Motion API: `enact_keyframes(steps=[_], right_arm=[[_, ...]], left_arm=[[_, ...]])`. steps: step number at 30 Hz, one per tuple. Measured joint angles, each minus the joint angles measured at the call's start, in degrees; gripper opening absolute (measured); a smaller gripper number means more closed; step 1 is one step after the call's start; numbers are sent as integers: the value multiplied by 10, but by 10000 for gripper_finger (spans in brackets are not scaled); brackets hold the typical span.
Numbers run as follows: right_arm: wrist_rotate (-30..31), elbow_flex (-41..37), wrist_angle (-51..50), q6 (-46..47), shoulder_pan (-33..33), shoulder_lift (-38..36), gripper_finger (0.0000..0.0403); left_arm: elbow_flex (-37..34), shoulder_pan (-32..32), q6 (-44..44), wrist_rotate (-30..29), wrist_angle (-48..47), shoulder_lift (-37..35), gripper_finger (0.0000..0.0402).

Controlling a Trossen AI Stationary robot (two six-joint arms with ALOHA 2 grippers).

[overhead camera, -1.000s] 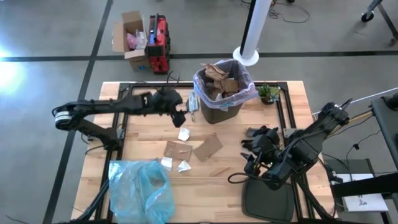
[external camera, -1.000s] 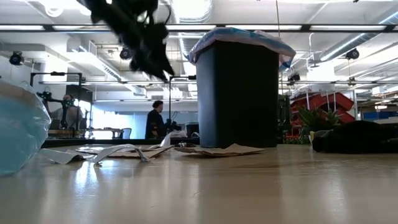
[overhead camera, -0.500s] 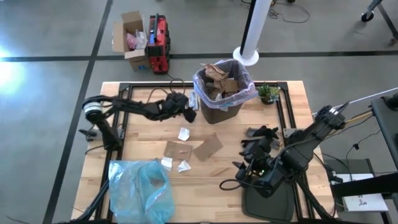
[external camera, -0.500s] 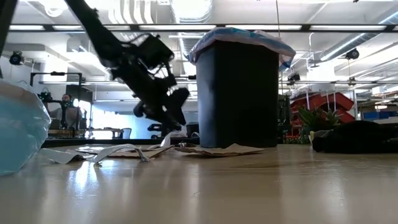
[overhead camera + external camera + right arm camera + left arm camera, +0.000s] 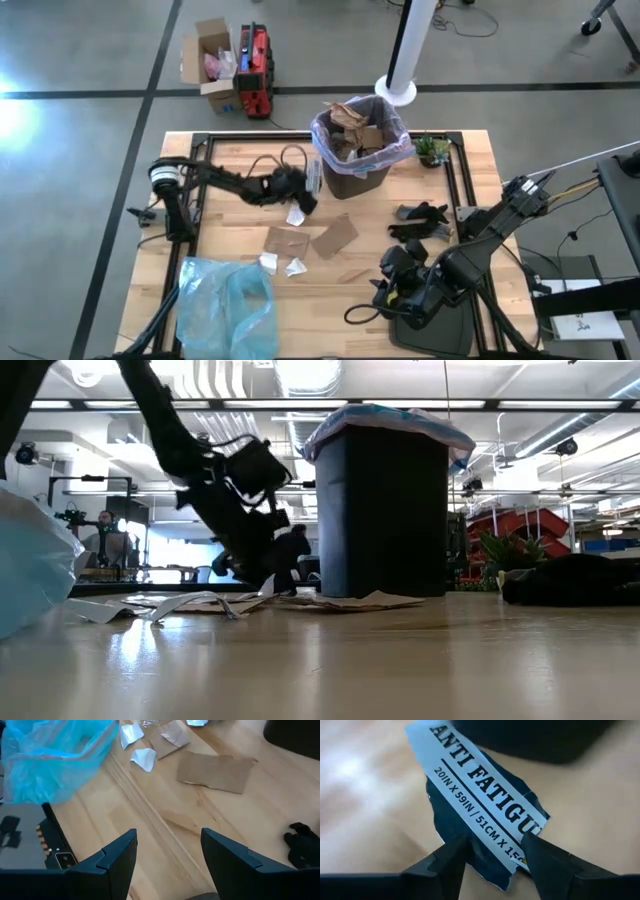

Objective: Place trash/remove bag and relplace
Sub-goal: Put the cardboard into the trash bin

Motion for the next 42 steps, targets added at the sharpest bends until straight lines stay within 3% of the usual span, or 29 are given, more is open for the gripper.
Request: enact_keyframes(steps=[8,14,20,26,30,34,39,42], right_arm=[[48,0,7,-92,-24,-2,206],[42,-8,55,-177,-51,2,206],[23,-52,142,-257,-70,2,206],[-31,-133,245,-309,-90,2,206],[-84,-206,390,-340,-104,2,206],[-92,-275,520,-375,-119,2,206],[-97,-333,548,-401,-144,2,206],[-147,-345,549,-420,-147,2,206]], left_arm=[[-25,-143,6,13,36,-20,168],[-19,-217,7,10,78,-18,161],[-1,-271,17,31,59,-29,156],[8,-304,19,30,-15,-87,153],[8,-308,20,24,-60,-147,158],[7,-308,18,-3,-142,-202,165],[-2,-308,-12,-41,-217,-234,171],[-9,-308,-27,-40,-211,-235,172]])
